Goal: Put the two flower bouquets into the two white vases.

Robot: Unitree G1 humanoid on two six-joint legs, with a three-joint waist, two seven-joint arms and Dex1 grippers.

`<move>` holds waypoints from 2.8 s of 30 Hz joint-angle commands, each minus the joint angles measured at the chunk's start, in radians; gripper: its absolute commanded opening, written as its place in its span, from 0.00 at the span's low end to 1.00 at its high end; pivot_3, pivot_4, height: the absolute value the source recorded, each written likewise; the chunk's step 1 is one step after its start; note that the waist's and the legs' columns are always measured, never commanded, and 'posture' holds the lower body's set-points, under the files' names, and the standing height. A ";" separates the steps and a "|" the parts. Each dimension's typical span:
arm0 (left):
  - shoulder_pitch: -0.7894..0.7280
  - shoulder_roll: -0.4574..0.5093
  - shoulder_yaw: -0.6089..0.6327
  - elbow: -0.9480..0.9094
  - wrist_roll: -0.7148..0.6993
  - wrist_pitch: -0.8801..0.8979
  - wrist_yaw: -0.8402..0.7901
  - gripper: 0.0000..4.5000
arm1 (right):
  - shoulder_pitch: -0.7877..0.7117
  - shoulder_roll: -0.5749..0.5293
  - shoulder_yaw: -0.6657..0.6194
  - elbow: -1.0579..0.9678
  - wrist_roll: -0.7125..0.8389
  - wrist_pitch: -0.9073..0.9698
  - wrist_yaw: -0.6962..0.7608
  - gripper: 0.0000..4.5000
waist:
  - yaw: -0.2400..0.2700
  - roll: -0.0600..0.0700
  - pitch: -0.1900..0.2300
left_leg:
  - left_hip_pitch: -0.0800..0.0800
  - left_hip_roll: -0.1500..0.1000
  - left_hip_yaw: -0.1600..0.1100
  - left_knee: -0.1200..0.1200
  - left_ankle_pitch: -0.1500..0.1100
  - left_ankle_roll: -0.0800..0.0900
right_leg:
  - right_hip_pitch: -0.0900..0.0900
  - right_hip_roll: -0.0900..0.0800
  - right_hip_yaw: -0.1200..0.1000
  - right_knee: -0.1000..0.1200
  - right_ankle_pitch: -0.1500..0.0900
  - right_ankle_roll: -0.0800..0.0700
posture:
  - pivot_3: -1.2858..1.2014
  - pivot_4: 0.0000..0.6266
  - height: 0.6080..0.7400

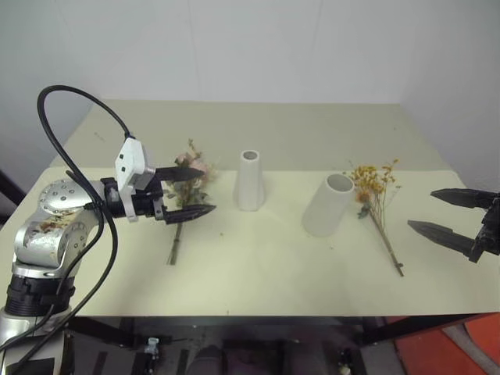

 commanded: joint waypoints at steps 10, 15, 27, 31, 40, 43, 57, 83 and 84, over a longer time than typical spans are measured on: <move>0.018 0.004 0.011 -0.029 0.024 -0.078 0.010 0.01 | -0.005 -0.004 -0.021 -0.002 -0.019 -0.082 0.004 0.00 | 0.001 0.000 0.000 | 0.000 0.000 0.000 0.000 0.000 0.000 | 0.000 0.000 0.000 0.000 0.000 0.000 | 0.52 0.24 1.00; -0.010 -0.004 0.012 -0.014 0.026 -0.012 0.083 0.09 | -0.038 -0.024 0.004 0.025 -0.018 0.014 -0.074 0.10 | 0.001 0.000 0.000 | 0.000 0.000 0.000 0.000 0.000 0.000 | 0.000 0.000 0.000 0.000 0.000 0.000 | 0.52 0.24 1.00; -0.053 -0.024 -0.094 -0.050 0.056 -0.023 0.054 0.89 | -0.075 -0.108 0.253 0.077 -0.160 0.167 -0.189 0.97 | 0.001 0.000 0.000 | 0.000 0.000 0.000 0.000 0.000 0.000 | 0.001 0.000 0.000 0.000 0.000 0.000 | 0.52 0.24 1.00; -0.111 -0.072 -0.173 -0.022 0.130 -0.060 0.079 0.99 | -0.169 -0.108 0.402 0.121 -0.230 0.203 -0.238 1.00 | 0.001 0.000 0.000 | 0.000 0.000 0.000 0.000 0.000 0.000 | 0.000 0.000 0.000 0.000 0.000 0.000 | 0.52 0.24 1.00; -0.211 -0.157 -0.325 0.018 0.248 -0.077 0.067 0.99 | -0.509 0.004 0.713 0.363 -0.379 0.343 -0.331 1.00 | -0.002 0.000 0.000 | -0.003 -0.001 0.000 0.000 0.000 0.000 | -0.003 0.000 0.000 0.000 0.001 -0.001 | 0.52 0.24 1.00; -0.210 -0.159 -0.352 0.033 0.297 -0.094 0.071 0.99 | -0.559 0.045 0.722 0.424 -0.388 0.381 -0.351 1.00 | -0.001 0.000 0.000 | -0.004 -0.001 0.000 0.001 0.000 0.000 | -0.004 0.000 0.000 0.000 0.001 -0.001 | 0.52 0.24 1.00; -0.187 -0.163 -0.341 0.014 0.321 -0.093 0.072 1.00 | -0.703 0.164 0.680 0.699 -0.399 0.416 -0.430 0.66 | -0.002 0.001 0.000 | -0.006 -0.001 -0.001 0.001 0.000 0.000 | -0.004 0.000 0.000 0.000 0.004 -0.006 | 0.52 0.24 1.00; -0.180 -0.145 -0.307 0.061 0.315 -0.130 0.068 1.00 | -0.692 0.473 0.250 0.202 -0.285 -0.253 -0.821 0.02 | -0.001 0.002 0.000 | -0.006 -0.001 -0.001 0.000 0.000 0.000 | -0.005 0.000 0.000 0.001 0.005 -0.005 | 0.52 0.24 1.00; -0.182 -0.148 -0.307 0.066 0.316 -0.132 0.068 1.00 | -0.688 0.498 0.244 0.172 -0.232 -0.249 -0.799 0.02 | -0.002 0.002 0.000 | -0.006 -0.001 -0.001 0.001 0.000 0.000 | -0.005 0.000 0.000 0.001 0.005 -0.005 | 0.52 0.24 1.00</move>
